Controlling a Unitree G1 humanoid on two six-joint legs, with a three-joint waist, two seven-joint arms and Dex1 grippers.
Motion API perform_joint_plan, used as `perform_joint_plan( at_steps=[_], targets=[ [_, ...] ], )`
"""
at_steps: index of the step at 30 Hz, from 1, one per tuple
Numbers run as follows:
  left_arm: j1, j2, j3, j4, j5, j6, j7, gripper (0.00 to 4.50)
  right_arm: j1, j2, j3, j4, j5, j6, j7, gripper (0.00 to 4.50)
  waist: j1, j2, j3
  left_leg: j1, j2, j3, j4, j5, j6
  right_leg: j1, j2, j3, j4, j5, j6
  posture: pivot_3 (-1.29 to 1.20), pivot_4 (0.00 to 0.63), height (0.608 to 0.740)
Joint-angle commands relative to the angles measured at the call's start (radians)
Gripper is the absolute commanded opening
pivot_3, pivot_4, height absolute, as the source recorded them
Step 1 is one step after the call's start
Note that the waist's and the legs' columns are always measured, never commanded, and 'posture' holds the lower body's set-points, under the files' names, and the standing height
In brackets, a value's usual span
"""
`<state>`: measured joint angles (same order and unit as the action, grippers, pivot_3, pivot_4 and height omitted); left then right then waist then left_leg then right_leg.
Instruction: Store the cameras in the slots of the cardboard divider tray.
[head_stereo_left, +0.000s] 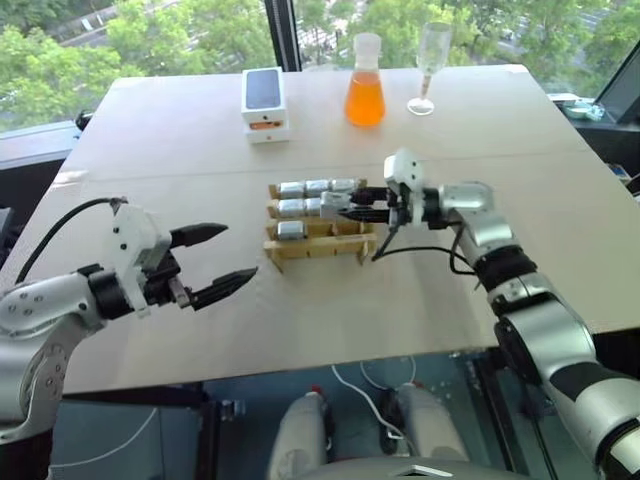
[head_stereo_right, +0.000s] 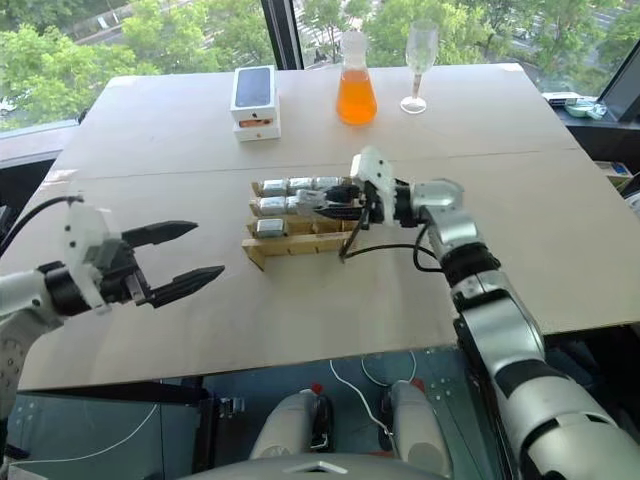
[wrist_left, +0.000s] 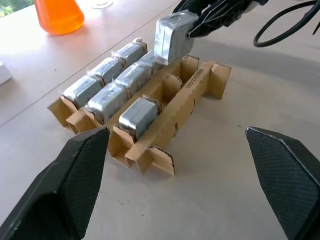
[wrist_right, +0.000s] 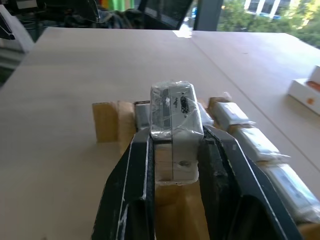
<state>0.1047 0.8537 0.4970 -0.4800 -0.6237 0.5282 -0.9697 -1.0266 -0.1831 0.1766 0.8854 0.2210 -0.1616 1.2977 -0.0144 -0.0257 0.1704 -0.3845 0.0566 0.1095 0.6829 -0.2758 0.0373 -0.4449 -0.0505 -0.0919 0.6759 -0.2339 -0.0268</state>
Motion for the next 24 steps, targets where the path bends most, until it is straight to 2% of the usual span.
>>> perform_joint_plan(
  at_steps=[1,4,11,24],
  targets=[
    [0.020,-0.018,0.045,-0.074,-0.037,0.012,0.045,4.50,-0.074,0.024,-0.022,0.091,-0.009,-0.077,0.075,0.68,0.001,0.000,0.000,0.000,0.000,0.000,0.000,0.000,0.000,0.000,0.000,0.000,0.000,0.000,0.000,0.00,0.150,0.740],
    [0.044,-0.043,0.037,-0.109,-0.050,0.021,0.078,4.50,-0.111,0.046,-0.017,0.172,-0.044,-0.123,0.095,0.68,-0.001,0.000,0.000,0.000,-0.001,-0.001,0.000,0.000,0.000,0.000,-0.001,-0.001,0.000,0.000,0.000,0.00,0.150,0.740],
    [0.118,-0.080,0.030,-0.190,-0.089,0.044,0.125,4.50,-0.194,0.090,-0.026,0.335,-0.140,-0.204,-0.001,0.68,-0.010,0.001,0.001,0.001,0.000,-0.001,-0.001,0.000,0.000,0.000,-0.002,-0.001,0.001,0.000,-0.001,0.00,0.150,0.740],
    [0.181,-0.099,0.029,-0.241,-0.117,0.048,0.179,4.50,-0.202,0.117,-0.017,0.396,-0.262,-0.293,-0.084,0.68,-0.025,0.002,0.001,0.001,0.000,-0.001,-0.001,0.000,0.000,0.000,-0.003,-0.001,0.001,0.000,-0.001,0.00,0.150,0.740]
  ],
)
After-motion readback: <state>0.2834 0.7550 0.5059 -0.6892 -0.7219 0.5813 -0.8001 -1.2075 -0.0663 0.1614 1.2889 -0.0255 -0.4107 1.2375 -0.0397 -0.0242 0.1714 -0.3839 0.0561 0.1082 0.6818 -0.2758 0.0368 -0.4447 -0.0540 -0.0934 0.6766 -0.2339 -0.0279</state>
